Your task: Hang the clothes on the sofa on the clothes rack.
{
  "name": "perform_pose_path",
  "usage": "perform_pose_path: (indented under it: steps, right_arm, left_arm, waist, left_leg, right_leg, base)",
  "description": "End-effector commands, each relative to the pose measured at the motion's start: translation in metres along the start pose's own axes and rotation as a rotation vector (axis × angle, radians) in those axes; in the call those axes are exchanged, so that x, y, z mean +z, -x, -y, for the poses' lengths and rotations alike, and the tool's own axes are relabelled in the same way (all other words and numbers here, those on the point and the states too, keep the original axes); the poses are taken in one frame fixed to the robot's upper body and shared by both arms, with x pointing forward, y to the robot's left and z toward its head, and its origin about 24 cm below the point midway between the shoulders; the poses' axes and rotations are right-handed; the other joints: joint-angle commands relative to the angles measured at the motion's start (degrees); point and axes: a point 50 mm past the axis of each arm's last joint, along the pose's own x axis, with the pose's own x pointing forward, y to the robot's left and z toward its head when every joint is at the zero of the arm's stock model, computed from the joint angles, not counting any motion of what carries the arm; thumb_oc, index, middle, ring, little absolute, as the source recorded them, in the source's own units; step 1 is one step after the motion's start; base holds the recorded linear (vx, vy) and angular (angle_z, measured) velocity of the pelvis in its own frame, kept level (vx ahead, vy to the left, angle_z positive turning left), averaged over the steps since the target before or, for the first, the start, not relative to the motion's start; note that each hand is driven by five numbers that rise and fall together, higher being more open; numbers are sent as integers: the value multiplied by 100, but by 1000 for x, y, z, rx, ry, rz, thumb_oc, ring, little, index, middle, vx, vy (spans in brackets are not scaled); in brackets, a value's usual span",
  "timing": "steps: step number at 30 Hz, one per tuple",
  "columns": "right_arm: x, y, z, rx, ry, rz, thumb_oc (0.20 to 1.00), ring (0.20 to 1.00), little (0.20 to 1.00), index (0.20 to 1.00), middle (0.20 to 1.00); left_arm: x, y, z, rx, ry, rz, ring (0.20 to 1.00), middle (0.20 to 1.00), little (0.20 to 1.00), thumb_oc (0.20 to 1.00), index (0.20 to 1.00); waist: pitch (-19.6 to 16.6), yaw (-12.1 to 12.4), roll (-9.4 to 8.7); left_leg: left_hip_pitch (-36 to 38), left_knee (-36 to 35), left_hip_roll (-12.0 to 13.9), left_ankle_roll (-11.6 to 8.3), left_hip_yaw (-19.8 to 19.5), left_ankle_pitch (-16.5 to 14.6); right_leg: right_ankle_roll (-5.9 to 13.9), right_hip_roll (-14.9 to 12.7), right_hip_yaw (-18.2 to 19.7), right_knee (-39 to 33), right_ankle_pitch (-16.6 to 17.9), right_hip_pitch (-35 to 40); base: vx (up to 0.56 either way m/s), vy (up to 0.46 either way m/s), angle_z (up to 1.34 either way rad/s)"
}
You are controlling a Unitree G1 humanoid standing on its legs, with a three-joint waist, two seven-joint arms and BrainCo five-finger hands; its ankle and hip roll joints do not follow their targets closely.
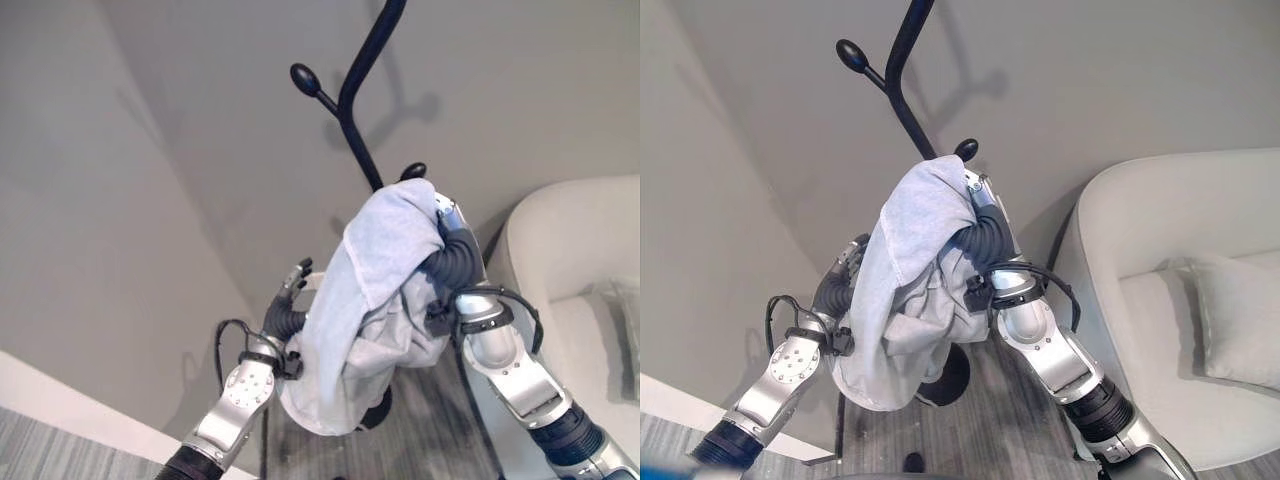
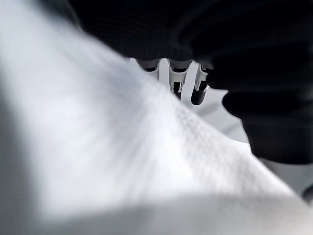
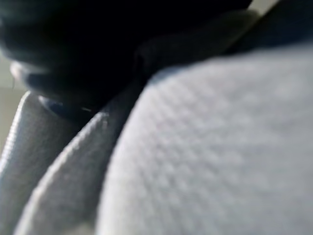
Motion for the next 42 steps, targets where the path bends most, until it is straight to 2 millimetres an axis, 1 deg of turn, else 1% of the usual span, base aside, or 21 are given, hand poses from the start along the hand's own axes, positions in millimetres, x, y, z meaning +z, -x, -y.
perform_pose_path:
  steps: [1, 2, 3, 5, 6, 7, 8, 10, 11, 12, 13, 15, 18, 19, 22, 26, 29, 35, 38, 41, 42]
  right_arm:
    - [18, -23, 17, -43, 19, 132, 200, 200, 200, 200, 200]
    - [19, -22, 16, -36, 17, 131, 200, 200, 200, 200, 200]
    - [20, -21, 14, -26, -19, 129, 200, 200, 200, 200, 200]
    - [20, -21, 12, -22, -35, 126, 200, 200, 200, 200, 200]
    - [20, -20, 11, -20, -47, 125, 200, 200, 200, 200, 200]
    - [21, -17, 10, -2, -59, 124, 200, 200, 200, 200, 200]
    - [21, -17, 10, -1, -59, 123, 200, 200, 200, 200, 200]
    - [26, -17, 11, 4, -72, 146, 200, 200, 200, 200, 200]
    - [25, -16, 10, 16, -83, 143, 200, 200, 200, 200, 200]
    - [25, -16, 10, 16, -83, 143, 200, 200, 200, 200, 200]
    - [24, -14, 12, 5, -84, 132, 200, 200, 200, 200, 200]
    - [25, -13, 12, 10, -85, 140, 200, 200, 200, 200, 200]
    - [25, -11, 14, 8, -90, 134, 200, 200, 200, 200, 200]
    - [21, -6, 13, 16, -98, 103, 200, 200, 200, 200, 200]
    - [21, -3, 13, 27, -105, 97, 200, 200, 200, 200, 200]
    - [18, -1, 13, 57, -129, 85, 200, 200, 200, 200, 200]
    - [18, -1, 13, 89, -141, 88, 200, 200, 200, 200, 200]
    - [16, 1, 17, 106, -150, 85, 200, 200, 200, 200, 200]
    - [14, 0, 24, 106, -153, 76, 200, 200, 200, 200, 200]
    - [13, -1, 27, 98, -149, 79, 200, 200, 200, 200, 200]
    - [16, -3, 30, 80, -151, 94, 200, 200, 200, 200, 200]
  left_arm:
    - [15, 2, -2, -16, 229, 58, 1000, 1000, 1000, 1000, 1000]
    - [15, 3, -2, -22, 243, 51, 1000, 1000, 1000, 1000, 1000]
    - [12, 6, -4, -39, 284, 30, 1000, 1000, 1000, 1000, 1000]
    - [11, 6, -3, -47, 296, 23, 1000, 1000, 1000, 1000, 1000]
    - [11, 6, -3, -50, 308, 22, 1000, 1000, 1000, 1000, 1000]
    - [10, 7, -2, -48, 321, 21, 1000, 1000, 1000, 1000, 1000]
    - [9, 7, -2, -48, 321, 20, 1000, 1000, 1000, 1000, 1000]
    - [11, 7, -2, -44, 353, 33, 1000, 1000, 1000, 1000, 1000]
    - [12, 7, -1, -46, 364, 39, 1000, 1000, 1000, 1000, 1000]
    - [12, 7, -1, -45, 364, 39, 1000, 1000, 1000, 1000, 1000]
    - [9, 7, 1, -46, 379, 30, 1000, 1000, 1000, 1000, 1000]
    - [9, 6, 2, -31, 388, 42, 1000, 1000, 1000, 1000, 1000]
    - [11, 7, 4, -37, 404, 51, 1000, 1000, 1000, 1000, 1000]
    - [9, 9, 6, -62, 409, 42, 1000, 1000, 1000, 1000, 1000]
    - [10, 11, 4, -78, 403, 43, 1000, 1000, 1000, 1000, 1000]
    - [18, 12, -5, -140, 303, 76, 1000, 1000, 1000, 1000, 1000]
    - [29, 14, -14, -219, 121, 108, 1000, 1000, 1000, 1000, 1000]
    - [37, 17, -17, -304, -13, 127, 1000, 1000, 1000, 1000, 1000]
    - [47, 21, -20, -381, -140, 144, 1000, 1000, 1000, 1000, 1000]
    - [50, 22, -22, -390, -174, 153, 1000, 1000, 1000, 1000, 1000]
    - [53, 21, -19, -401, -228, 169, 1000, 1000, 1000, 1000, 1000]
  waist:
    - [-170, 58, -40]
    - [-165, 40, -23]
    - [-110, -36, 89]
    - [-93, -66, 128]
    - [-95, -98, 161]
    - [-112, -161, 208]
    - [-114, -165, 213]
    - [-123, -224, 245]
    - [-108, -235, 233]
    - [-111, -247, 239]
    - [-69, -296, 175]
    - [-72, -262, 117]
    - [-126, -244, 92]
    - [-225, -224, 47]
    - [-272, -219, 38]
    - [-344, -209, 37]
    - [-371, -196, 52]
    - [-395, -183, 37]
    - [-408, -166, 11]
    - [-408, -145, -14]
    - [-415, -128, -43]
  left_leg:
    - [-237, 545, 869, -473, 39, -438]
    - [-169, 482, 817, -415, 94, -446]
    - [30, 273, 775, -306, 185, -456]
    - [134, 183, 750, -291, 215, -440]
    - [243, 48, 720, -281, 227, -409]
    - [368, -138, 691, -286, 255, -368]
    - [368, -138, 695, -288, 251, -371]
    - [418, -150, 709, -314, 299, -432]
    - [428, -150, 699, -319, 308, -441]
    - [427, -150, 703, -322, 297, -445]
    - [501, -150, 665, -329, 230, -437]
    - [544, -150, 654, -349, 241, -443]
    - [574, -150, 673, -368, 256, -462]
    - [644, -150, 688, -397, 226, -498]
    - [682, -150, 703, -415, 219, -509]
    - [735, -150, 728, -445, 212, -540]
    - [751, -150, 737, -462, 218, -558]
    - [773, -150, 751, -474, 222, -580]
    - [793, -150, 768, -487, 232, -597]
    - [797, -150, 778, -493, 225, -604]
    - [795, -150, 794, -495, 215, -614]
  right_leg:
    - [-62, 274, 60, -539, 744, -128]
    - [-54, 254, 94, -388, 853, -222]
    - [-106, 339, 102, 168, 989, -468]
    - [-122, 385, 37, 305, 1033, -533]
    - [-153, 480, -10, 361, 1001, -598]
    - [-186, 679, -92, 254, 865, -691]
    - [-189, 682, -98, 254, 863, -689]
    - [-267, 936, -267, -54, 629, -804]
    - [-287, 1023, -328, -172, 601, -899]
    - [-290, 1027, -342, -177, 599, -893]
    - [-267, 1124, -106, -413, 537, -765]
    - [-276, 1150, -9, -578, 592, -653]
    - [-282, 1107, -104, -837, 636, -495]
    - [-298, 1119, -175, -1076, 636, -270]
    - [-297, 1116, -221, -1162, 645, -163]
    - [-296, 1136, -267, -1282, 644, -62]
    - [-286, 1138, -254, -1291, 637, -25]
    - [-282, 1133, -254, -1289, 627, -2]
    - [-271, 1140, -261, -1290, 614, 17]
    - [-264, 1138, -271, -1289, 612, 22]
    - [-260, 1135, -280, -1286, 599, 18]
  base:
    - [26, 217, -13]
    - [59, 393, -17]
    - [46, 256, -24]
    - [41, 175, -41]
    - [50, 161, -41]
    - [34, 99, -28]
    - [27, 60, -19]
    - [6, 5, -3]
    - [-3, -7, -4]
    - [0, 0, 0]
    - [0, -30, 7]
    - [9, -58, 14]
    - [32, -65, -4]
    - [43, -51, 8]
    - [37, -45, 8]
    - [5, -8, 0]
    - [5, -1, 1]
    - [0, 0, 0]
    - [0, 0, 0]
    - [0, 0, 0]
    - [8, -8, 3]
